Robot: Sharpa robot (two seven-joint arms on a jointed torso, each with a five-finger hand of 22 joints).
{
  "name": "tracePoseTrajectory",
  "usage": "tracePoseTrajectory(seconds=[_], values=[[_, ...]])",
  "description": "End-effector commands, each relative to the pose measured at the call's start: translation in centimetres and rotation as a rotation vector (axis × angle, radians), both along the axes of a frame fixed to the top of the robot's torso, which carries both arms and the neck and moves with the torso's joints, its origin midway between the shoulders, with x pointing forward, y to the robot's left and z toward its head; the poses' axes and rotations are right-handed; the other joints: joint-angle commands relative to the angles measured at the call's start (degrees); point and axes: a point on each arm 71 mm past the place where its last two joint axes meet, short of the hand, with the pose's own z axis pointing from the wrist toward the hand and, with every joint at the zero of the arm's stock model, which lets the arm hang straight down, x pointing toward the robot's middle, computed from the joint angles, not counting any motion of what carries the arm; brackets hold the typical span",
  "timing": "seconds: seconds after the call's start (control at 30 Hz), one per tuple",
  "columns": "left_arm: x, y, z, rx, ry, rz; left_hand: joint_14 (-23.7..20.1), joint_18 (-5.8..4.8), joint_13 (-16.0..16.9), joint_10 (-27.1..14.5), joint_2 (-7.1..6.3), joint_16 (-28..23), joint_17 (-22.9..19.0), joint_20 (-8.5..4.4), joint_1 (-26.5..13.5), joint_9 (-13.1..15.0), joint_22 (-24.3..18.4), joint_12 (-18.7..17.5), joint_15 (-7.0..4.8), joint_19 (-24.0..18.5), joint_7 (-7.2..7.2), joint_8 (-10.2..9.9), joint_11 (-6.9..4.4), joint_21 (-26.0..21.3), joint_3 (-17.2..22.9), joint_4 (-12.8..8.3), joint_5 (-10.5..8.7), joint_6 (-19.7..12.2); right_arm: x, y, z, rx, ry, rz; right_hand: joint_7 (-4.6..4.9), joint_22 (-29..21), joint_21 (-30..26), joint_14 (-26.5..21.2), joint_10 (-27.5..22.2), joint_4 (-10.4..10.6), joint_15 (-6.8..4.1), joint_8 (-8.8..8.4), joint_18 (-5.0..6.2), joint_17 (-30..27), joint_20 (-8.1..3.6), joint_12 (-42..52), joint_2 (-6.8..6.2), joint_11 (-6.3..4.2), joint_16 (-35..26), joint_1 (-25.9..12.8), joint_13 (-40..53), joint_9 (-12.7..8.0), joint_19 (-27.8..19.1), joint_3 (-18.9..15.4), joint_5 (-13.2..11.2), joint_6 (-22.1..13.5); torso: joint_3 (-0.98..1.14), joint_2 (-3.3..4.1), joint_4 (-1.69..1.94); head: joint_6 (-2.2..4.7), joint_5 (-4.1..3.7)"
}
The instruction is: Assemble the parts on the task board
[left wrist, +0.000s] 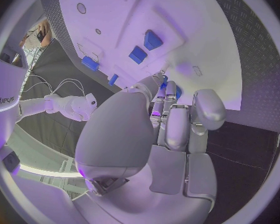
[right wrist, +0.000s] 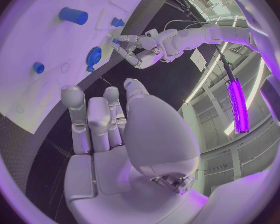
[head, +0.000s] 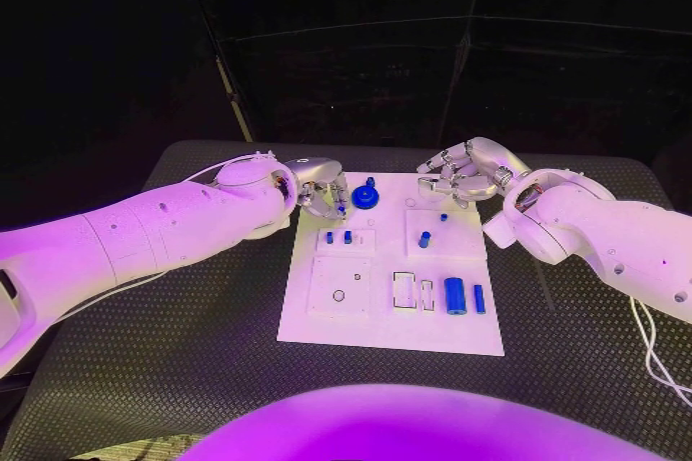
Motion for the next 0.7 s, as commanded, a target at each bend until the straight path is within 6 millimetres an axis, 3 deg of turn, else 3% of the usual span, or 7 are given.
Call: tracePoseTrajectory(seconds=[0.03, 0.7], values=[[0.01, -0.11, -0.25, 0.007, 0.027, -0.001, 1.31, -0.87, 0.04, 0.36, -0.32, 0.02, -0.08, 0.08, -0.01, -0.06, 0.09, -0.33, -0.33, 0.35, -0.02, -0.36, 0.04, 0.27, 0.33, 0.13, -0.09, 0.23, -0.01, 0.08, 0.18, 0.009, -0.008, 0.004, -0.12, 0.03, -0.32, 0.18, -0.26, 0.05, 0.02, 0.23, 0.85, 0.08, 0.06, 0.25, 0.28, 0.08, -0.02, -0.07, 0.07, -0.03, -0.39, 0.21, 0.28, -0.22, 0.04, 0.03, -0.02, 0.0, -0.04], [-0.01, -0.67, -1.09, 0.023, 0.063, -0.011, 1.27, -0.85, 0.06, 0.43, -0.32, -0.04, -0.22, 0.08, -0.1, -0.07, 0.07, -0.39, -0.33, 0.31, -0.04, -0.39, 0.02, 0.2, 0.41, 0.13, -0.09, 0.28, -0.01, 0.16, 0.17, 0.009, -0.007, 0.005, -0.12, 0.03, -0.32, 0.18, -0.26, 0.05, 0.02, 0.23, 0.85, 0.08, 0.06, 0.25, 0.28, 0.08, -0.02, -0.07, 0.07, -0.03, -0.39, 0.21, 0.28, -0.22, 0.04, 0.02, -0.01, 0.0, -0.05]])
